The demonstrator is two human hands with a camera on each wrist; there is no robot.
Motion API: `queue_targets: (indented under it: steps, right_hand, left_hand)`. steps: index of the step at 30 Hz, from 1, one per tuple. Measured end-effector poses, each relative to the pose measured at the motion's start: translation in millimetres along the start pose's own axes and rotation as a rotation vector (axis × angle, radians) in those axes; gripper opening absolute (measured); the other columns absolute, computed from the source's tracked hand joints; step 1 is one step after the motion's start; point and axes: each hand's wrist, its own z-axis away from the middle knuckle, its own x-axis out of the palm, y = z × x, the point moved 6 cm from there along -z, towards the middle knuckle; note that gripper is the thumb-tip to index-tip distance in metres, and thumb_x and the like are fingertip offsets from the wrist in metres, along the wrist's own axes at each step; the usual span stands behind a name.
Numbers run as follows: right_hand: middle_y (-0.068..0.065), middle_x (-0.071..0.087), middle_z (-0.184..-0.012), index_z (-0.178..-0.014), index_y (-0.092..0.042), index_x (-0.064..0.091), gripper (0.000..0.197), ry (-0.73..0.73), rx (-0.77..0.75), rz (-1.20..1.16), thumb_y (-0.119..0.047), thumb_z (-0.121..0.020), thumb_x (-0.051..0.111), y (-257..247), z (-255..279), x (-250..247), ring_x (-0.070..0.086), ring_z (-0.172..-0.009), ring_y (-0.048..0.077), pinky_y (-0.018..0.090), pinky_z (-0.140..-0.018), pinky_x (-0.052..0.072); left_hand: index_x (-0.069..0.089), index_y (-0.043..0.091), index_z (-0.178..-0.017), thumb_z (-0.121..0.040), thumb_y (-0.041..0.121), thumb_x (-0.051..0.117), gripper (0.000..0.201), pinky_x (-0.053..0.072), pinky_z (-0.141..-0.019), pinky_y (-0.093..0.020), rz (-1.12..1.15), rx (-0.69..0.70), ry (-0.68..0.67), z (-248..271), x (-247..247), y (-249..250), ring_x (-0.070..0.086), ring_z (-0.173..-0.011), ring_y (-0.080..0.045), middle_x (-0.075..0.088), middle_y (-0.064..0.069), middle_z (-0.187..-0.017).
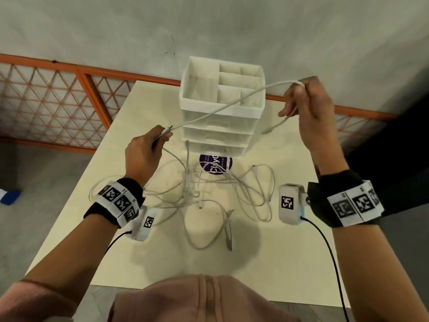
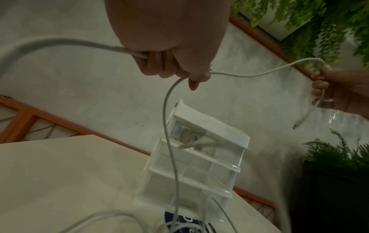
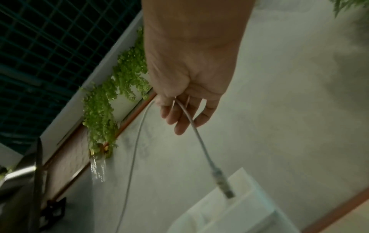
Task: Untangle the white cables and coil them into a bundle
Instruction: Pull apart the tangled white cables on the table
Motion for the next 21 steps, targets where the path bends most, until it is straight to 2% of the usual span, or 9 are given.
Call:
queue_targets:
  steps: [5,8,10,13,14,16,17,19,21]
  right_hand:
    - [-0.009,0.061,-0.081,-0.092,-0.018,0.065,0.018,-0.227,0.215,0.254,-0.022,-0.097,0.048,82,17,8,0.057,-0.072,-0.006,0.012,-0.069,0.042]
    - [0.005,0.055,-0.103,-0.110,-0.010,0.065,0.020,-0.239,0.373,0.389,-0.014,-0.091,0.059,134,40,14,0.055,-0.078,0.007,0.003,-0.068,0.039]
    - [0.009,0.043,-0.107,-0.116,-0.005,0.055,0.034,-0.200,0.516,0.411,-0.002,-0.084,0.065,155,59,22,0.052,-0.081,0.018,0.007,-0.063,0.040]
    - [0.007,0.045,-0.094,-0.094,-0.007,0.049,0.027,-0.225,0.498,0.397,0.009,-0.078,0.062,151,81,58,0.047,-0.068,0.014,0.008,-0.057,0.039]
    - [0.007,0.050,-0.085,-0.088,-0.009,0.049,0.023,-0.312,0.451,0.354,0.008,-0.078,0.062,145,89,77,0.044,-0.063,0.012,0.008,-0.056,0.037]
    - [0.007,0.056,-0.077,-0.083,-0.008,0.058,0.014,-0.624,0.377,0.223,0.003,-0.080,0.065,134,110,122,0.048,-0.064,0.012,0.014,-0.060,0.038]
    - [0.008,0.058,-0.080,-0.086,-0.006,0.063,0.010,-0.800,0.343,0.193,0.001,-0.081,0.066,131,124,143,0.053,-0.068,0.014,0.019,-0.065,0.041]
    - [0.008,0.060,-0.094,-0.102,-0.009,0.070,0.021,-1.075,0.303,0.233,-0.003,-0.083,0.067,139,152,176,0.058,-0.080,0.018,0.024,-0.074,0.045]
    - [0.007,0.049,-0.100,-0.115,-0.014,0.067,0.031,-1.210,0.285,0.304,-0.008,-0.085,0.066,151,173,194,0.050,-0.089,0.017,0.024,-0.085,0.041]
  left_hand:
    - [0.065,0.014,-0.089,-0.094,0.040,0.051,0.030,0.036,-0.054,-0.031,-0.050,-0.035,0.000,1,-1,-17,0.056,-0.062,-0.037,0.054,-0.004,-0.059]
    - [0.068,0.017,-0.088,-0.092,0.043,0.054,0.030,0.032,-0.056,-0.029,-0.082,-0.038,-0.053,0,4,-22,0.056,-0.062,-0.032,0.056,-0.005,-0.058]
    - [0.069,0.017,-0.087,-0.090,0.045,0.056,0.030,0.031,-0.058,-0.028,-0.116,-0.054,-0.118,0,14,-21,0.055,-0.062,-0.029,0.059,-0.007,-0.059]
    - [0.070,0.016,-0.085,-0.089,0.048,0.055,0.036,0.033,-0.058,-0.028,-0.160,-0.072,-0.179,0,30,-17,0.060,-0.069,-0.035,0.064,-0.012,-0.064]
    - [0.070,0.015,-0.084,-0.089,0.049,0.054,0.037,0.034,-0.058,-0.029,-0.161,-0.075,-0.188,0,34,-15,0.060,-0.070,-0.035,0.064,-0.012,-0.063]
    - [0.068,0.014,-0.083,-0.089,0.050,0.053,0.039,0.035,-0.058,-0.029,-0.157,-0.077,-0.203,1,41,-12,0.059,-0.068,-0.035,0.060,-0.009,-0.060]
    - [0.068,0.014,-0.082,-0.089,0.050,0.053,0.039,0.035,-0.057,-0.029,-0.152,-0.073,-0.205,2,44,-10,0.058,-0.067,-0.035,0.057,-0.007,-0.059]
    - [0.068,0.015,-0.081,-0.089,0.049,0.054,0.038,0.035,-0.057,-0.029,-0.140,-0.065,-0.208,2,47,-8,0.058,-0.066,-0.034,0.057,-0.006,-0.058]
    - [0.069,0.017,-0.083,-0.089,0.050,0.054,0.037,0.035,-0.056,-0.029,-0.134,-0.057,-0.214,3,49,-5,0.058,-0.067,-0.034,0.057,-0.006,-0.058]
